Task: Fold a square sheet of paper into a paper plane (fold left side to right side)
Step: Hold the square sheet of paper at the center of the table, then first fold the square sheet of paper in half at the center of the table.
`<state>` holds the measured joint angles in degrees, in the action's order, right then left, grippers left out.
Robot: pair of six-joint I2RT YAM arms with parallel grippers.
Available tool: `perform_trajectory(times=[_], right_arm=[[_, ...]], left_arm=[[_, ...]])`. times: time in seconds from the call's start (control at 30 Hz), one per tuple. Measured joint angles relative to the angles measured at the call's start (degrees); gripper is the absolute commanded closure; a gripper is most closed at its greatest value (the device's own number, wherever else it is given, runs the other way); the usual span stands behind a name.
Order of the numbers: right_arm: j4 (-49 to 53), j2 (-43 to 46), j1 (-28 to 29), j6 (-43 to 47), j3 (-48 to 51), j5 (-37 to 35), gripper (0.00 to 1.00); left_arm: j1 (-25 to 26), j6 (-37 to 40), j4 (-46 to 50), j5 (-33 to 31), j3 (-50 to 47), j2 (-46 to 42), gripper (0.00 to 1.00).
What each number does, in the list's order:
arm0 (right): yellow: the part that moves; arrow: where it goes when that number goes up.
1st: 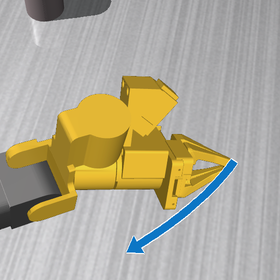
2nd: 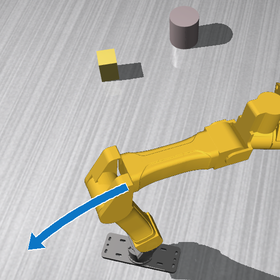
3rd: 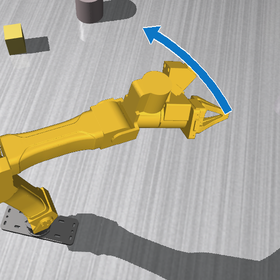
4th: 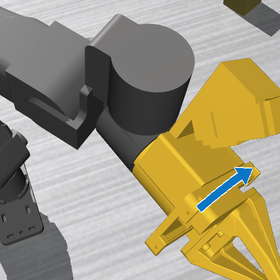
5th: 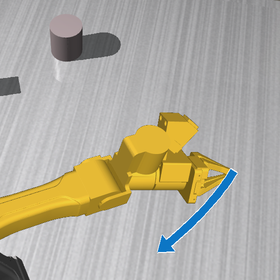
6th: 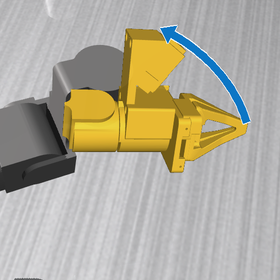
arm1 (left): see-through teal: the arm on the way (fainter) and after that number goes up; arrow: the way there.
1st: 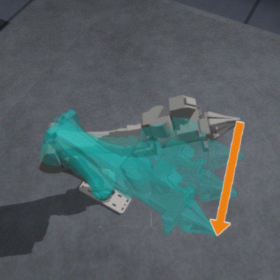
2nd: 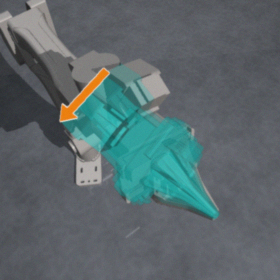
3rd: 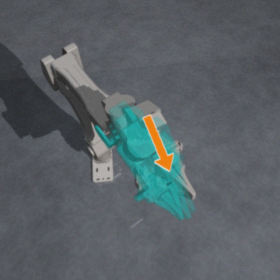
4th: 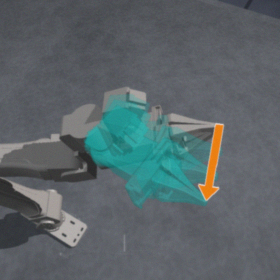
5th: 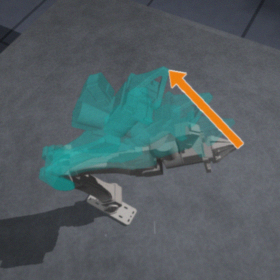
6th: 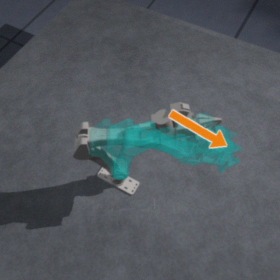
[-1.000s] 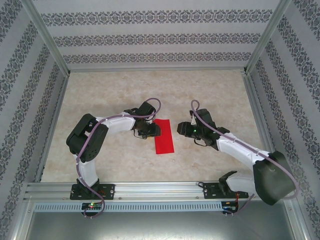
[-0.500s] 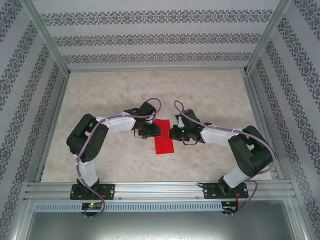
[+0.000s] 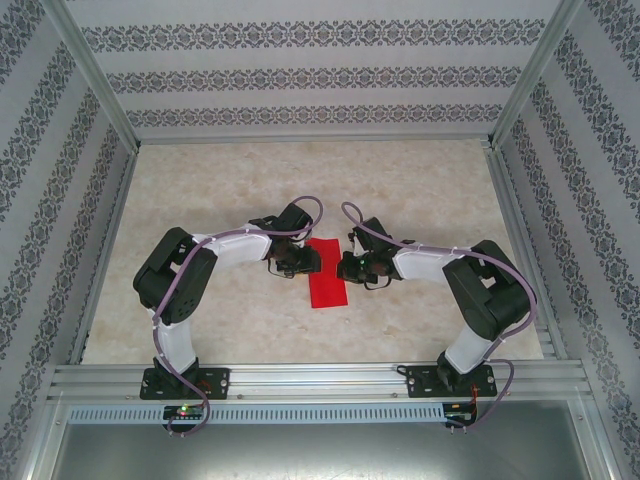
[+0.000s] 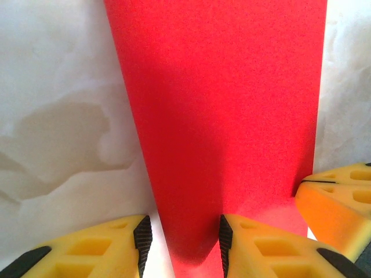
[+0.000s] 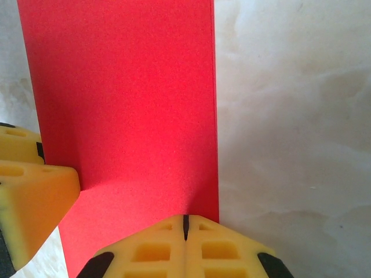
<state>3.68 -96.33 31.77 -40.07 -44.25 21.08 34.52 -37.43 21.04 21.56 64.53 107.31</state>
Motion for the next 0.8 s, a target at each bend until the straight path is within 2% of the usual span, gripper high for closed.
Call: perform_trajectory(times=[0.1, 0.27, 0.43, 0.5, 0.57, 0.67, 0.8], right_arm=[[0.39, -0.17, 0.0, 0.04, -0.26, -0.02, 1.0], [1.4, -0.5, 0.0, 0.66, -0.92, -0.17, 1.0], [1.95, -0.66, 0.02, 1.22, -1.25, -0.2, 1.0], [2.16, -0.74, 0.02, 1.36, -1.44, -0.2, 1.0], [2.29, -0.74, 0.0, 1.49, -1.51, -0.2, 1.0], [2.34, -0.74, 0.02, 1.49, -1.51, -0.2, 1.0], [2.54, -0.76, 0.02, 1.49, -1.64, -0.2, 1.0]], left_arm=[[0.02, 0.11, 0.0, -0.04, 0.0, 0.0, 0.57], [0.5, 0.72, 0.04, -0.48, 0.11, -0.48, 0.48], [1.05, 2.19, 2.34, -5.27, -0.24, -3.87, 0.34], [1.01, 2.78, 2.99, -7.04, -0.61, -7.52, 0.34], [1.01, 2.97, 2.82, -7.32, -1.22, -11.3, 0.4], [1.01, 3.17, 0.92, -5.64, -2.38, -16.13, 0.54], [1.01, 2.47, -4.22, 0.46, -3.52, -15.41, 0.7]])
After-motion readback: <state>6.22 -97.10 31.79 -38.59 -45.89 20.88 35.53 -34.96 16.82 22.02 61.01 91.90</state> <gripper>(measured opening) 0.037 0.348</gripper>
